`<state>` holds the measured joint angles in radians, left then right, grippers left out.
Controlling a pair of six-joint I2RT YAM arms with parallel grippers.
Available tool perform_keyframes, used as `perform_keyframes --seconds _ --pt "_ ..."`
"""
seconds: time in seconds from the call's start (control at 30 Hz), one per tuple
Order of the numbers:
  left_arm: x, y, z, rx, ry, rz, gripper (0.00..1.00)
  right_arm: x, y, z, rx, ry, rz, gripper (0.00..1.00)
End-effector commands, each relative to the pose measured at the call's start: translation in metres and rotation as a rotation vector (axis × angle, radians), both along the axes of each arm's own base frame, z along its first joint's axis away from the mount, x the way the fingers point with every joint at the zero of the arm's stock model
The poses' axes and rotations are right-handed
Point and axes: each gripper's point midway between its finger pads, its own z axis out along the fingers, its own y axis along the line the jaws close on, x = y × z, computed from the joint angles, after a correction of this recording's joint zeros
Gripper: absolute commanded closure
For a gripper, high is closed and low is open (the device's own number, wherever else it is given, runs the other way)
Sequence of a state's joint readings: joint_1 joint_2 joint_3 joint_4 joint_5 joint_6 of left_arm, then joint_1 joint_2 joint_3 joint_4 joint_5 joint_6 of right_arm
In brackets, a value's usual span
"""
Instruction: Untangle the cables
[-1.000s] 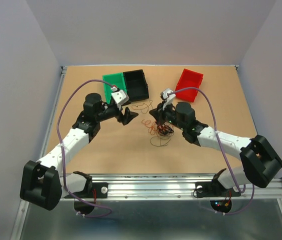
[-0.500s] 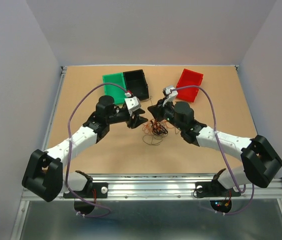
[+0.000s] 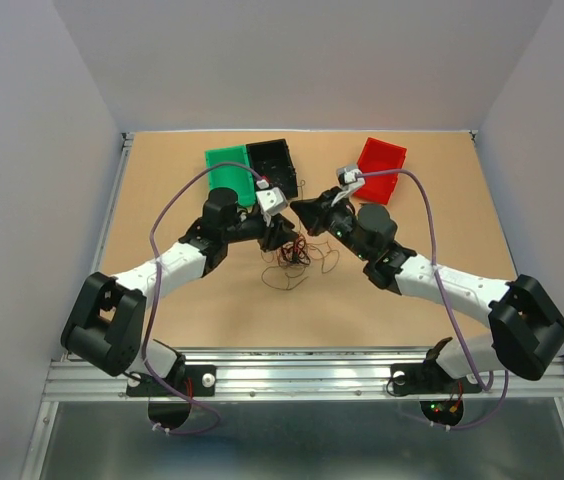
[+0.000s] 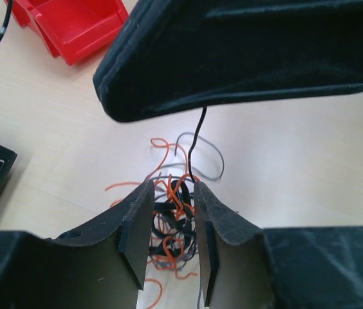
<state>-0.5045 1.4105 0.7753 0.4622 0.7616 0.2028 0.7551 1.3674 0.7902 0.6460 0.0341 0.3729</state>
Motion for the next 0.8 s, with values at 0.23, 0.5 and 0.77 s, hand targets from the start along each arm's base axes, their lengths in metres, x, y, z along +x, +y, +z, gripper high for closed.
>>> perform_keyframes --seconds 0.23,0.5,0.77 --pt "-0.014 -0.006 0.059 -0.118 -0.157 -0.077 0.58 -0.011 0.024 0.054 0.123 -0.1 0.064 1.0" --pt "-0.013 -0.006 0.06 -0.125 -0.154 -0.069 0.73 -0.014 0.036 0.057 0.126 -0.104 0.084 0.99" --pt "0.001 0.002 0.06 -0.115 -0.15 0.023 1.0 -0.016 0.025 0.047 0.088 -0.108 0.042 0.46"
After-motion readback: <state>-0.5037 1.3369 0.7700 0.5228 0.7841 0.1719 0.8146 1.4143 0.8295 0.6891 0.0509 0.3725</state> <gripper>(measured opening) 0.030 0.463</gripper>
